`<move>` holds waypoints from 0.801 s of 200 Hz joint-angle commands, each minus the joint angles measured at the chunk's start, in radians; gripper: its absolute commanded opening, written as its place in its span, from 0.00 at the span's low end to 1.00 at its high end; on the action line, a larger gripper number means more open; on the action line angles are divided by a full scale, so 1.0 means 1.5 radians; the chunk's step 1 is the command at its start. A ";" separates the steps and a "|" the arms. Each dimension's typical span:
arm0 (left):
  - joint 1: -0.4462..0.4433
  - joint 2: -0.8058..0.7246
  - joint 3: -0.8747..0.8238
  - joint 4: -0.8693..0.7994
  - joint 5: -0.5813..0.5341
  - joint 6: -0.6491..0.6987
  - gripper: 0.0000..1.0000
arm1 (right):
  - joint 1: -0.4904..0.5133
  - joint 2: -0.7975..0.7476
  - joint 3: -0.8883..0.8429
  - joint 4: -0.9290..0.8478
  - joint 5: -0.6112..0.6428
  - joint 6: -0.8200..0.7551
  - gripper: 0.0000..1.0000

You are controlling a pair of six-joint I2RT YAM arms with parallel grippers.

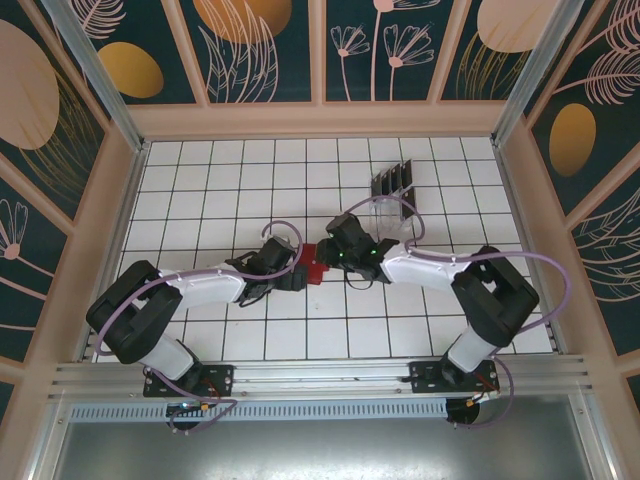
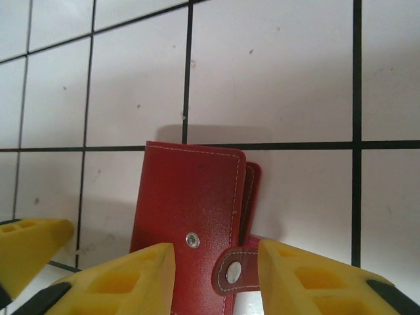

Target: Put the credit cards into the card holder

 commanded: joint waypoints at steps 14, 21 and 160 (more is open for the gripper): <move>0.001 0.031 -0.007 -0.022 -0.012 -0.006 0.99 | 0.013 0.039 0.055 -0.065 0.048 -0.035 0.37; 0.002 0.032 -0.007 -0.021 -0.012 -0.006 0.98 | 0.013 0.043 0.059 -0.067 0.049 -0.036 0.36; 0.002 0.038 -0.014 -0.004 -0.002 -0.006 0.98 | 0.034 0.049 0.054 -0.086 0.050 -0.031 0.13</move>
